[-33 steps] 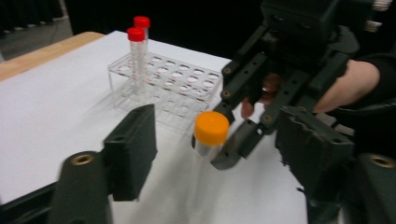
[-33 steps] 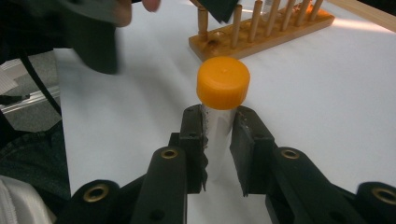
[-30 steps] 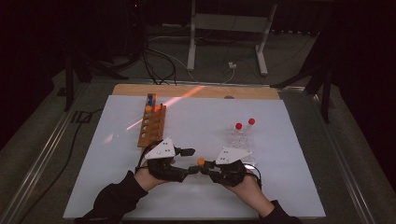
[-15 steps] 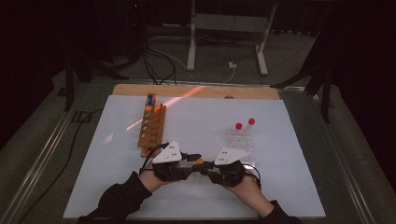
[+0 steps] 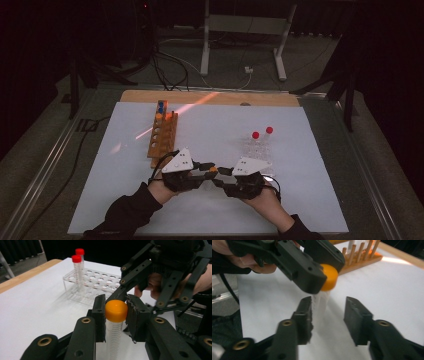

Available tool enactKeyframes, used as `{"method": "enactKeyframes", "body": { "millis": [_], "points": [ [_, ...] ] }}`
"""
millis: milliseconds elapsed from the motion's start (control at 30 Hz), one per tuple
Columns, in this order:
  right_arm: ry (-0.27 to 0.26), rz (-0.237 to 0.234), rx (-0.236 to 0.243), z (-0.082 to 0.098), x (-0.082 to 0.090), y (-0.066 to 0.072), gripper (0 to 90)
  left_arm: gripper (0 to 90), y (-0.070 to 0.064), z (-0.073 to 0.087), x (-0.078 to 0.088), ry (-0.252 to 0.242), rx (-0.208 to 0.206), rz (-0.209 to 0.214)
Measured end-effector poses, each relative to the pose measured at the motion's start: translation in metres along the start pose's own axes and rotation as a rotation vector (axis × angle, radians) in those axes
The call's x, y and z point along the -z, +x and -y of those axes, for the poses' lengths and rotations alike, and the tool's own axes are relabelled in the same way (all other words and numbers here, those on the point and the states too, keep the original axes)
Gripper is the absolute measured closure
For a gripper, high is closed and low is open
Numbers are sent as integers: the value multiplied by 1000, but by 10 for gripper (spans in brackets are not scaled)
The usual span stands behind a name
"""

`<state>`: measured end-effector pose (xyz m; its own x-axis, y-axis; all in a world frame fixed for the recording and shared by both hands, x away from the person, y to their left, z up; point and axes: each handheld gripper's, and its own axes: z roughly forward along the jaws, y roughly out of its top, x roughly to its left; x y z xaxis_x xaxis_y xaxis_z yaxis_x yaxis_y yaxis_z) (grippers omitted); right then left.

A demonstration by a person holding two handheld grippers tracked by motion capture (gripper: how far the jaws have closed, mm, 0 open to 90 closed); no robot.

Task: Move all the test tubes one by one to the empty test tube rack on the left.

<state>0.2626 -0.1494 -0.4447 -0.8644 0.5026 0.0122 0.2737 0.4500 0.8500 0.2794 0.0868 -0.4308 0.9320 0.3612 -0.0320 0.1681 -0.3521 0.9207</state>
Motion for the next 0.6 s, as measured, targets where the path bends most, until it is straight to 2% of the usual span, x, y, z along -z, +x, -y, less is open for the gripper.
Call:
{"method": "enactKeyframes", "body": {
  "millis": [233, 533, 600],
  "points": [
    [-45, 26, -17, -2, 7, -1, 370, 716, 17, -9, 18, -28, 21, -59],
    [-99, 29, -65, -4, 16, -7, 151, 716, 44, -32, 43, -69, 32, -134],
    [-109, 22, -69, -4, 18, -8, 136, 716, 49, -37, 48, -79, 32, -153]
  ]
}}
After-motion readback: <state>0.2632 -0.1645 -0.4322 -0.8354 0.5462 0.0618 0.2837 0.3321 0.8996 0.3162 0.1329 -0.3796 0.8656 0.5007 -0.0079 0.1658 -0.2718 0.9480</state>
